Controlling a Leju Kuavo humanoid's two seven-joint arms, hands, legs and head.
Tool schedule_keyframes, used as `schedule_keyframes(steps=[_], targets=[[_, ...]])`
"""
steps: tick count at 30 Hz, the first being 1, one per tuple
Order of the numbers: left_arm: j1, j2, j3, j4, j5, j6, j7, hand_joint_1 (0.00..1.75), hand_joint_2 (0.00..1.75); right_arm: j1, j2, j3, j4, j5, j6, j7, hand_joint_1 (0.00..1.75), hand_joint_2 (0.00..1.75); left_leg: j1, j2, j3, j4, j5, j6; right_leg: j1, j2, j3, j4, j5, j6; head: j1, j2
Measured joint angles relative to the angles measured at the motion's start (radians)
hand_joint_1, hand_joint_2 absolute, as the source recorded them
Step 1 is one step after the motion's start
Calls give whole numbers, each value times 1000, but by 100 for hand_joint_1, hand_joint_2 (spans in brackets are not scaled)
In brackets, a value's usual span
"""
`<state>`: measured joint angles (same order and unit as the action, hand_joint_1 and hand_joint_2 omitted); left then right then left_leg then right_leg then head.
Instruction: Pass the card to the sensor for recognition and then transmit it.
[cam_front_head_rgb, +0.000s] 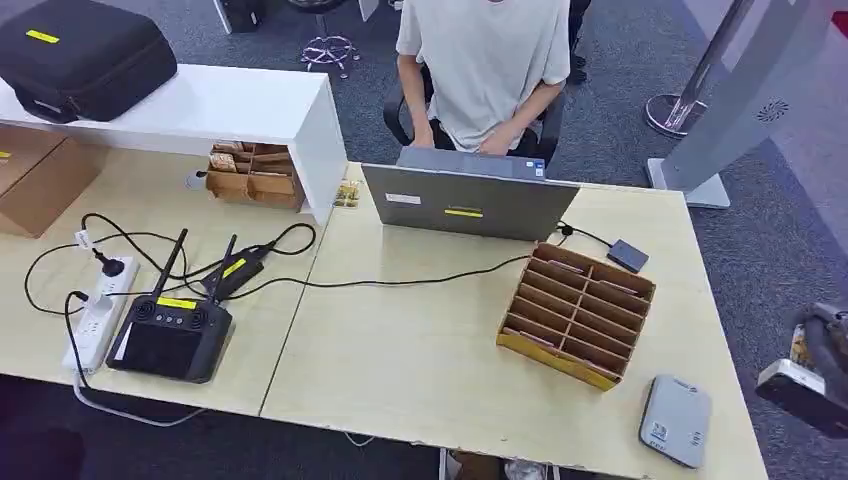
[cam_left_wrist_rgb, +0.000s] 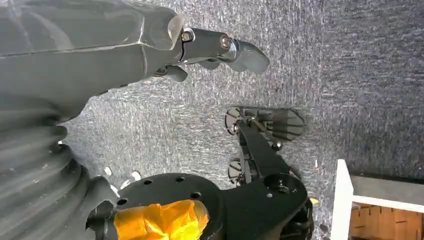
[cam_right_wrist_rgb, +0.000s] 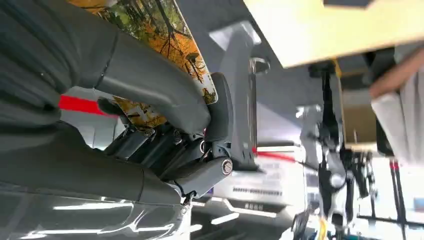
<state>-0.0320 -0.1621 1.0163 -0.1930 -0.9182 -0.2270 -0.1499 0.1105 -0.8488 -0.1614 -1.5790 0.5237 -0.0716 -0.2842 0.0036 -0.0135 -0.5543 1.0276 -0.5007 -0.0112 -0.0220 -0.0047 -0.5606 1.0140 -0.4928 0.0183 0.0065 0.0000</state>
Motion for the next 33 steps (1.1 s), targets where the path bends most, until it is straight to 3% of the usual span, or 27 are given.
schedule_keyframes(steps=[5,11,18,24,26,33], targets=[[0,2,9,0,0,-2,0,0,175,48,-29,-33,-70,-106,166,-18,175,175,0,2,0,0,0,0,0,1,-1,0,0,0,0,0],[-1,1,19,0,-13,-2,-1,0,175,58,-28,-2,-91,-118,223,-41,175,175,0,2,0,0,0,0,0,2,0,0,1,0,0,0],[-5,-2,24,0,-25,-3,-2,0,175,34,1,97,-52,-65,215,-55,175,175,0,2,0,0,0,0,0,2,0,0,1,0,0,0],[-8,-6,24,0,-46,0,-1,0,175,-53,105,259,64,76,92,-63,175,175,1,4,1,0,0,0,1,4,0,1,1,0,0,0],[-10,-15,25,0,-44,32,-1,0,175,-81,140,312,112,90,63,-62,175,175,1,3,1,0,1,-1,1,3,0,1,1,0,0,0],[-11,-41,27,0,-43,62,-1,0,175,-141,210,405,217,99,42,-66,175,175,1,3,0,0,1,-1,1,3,0,1,1,0,0,0]])
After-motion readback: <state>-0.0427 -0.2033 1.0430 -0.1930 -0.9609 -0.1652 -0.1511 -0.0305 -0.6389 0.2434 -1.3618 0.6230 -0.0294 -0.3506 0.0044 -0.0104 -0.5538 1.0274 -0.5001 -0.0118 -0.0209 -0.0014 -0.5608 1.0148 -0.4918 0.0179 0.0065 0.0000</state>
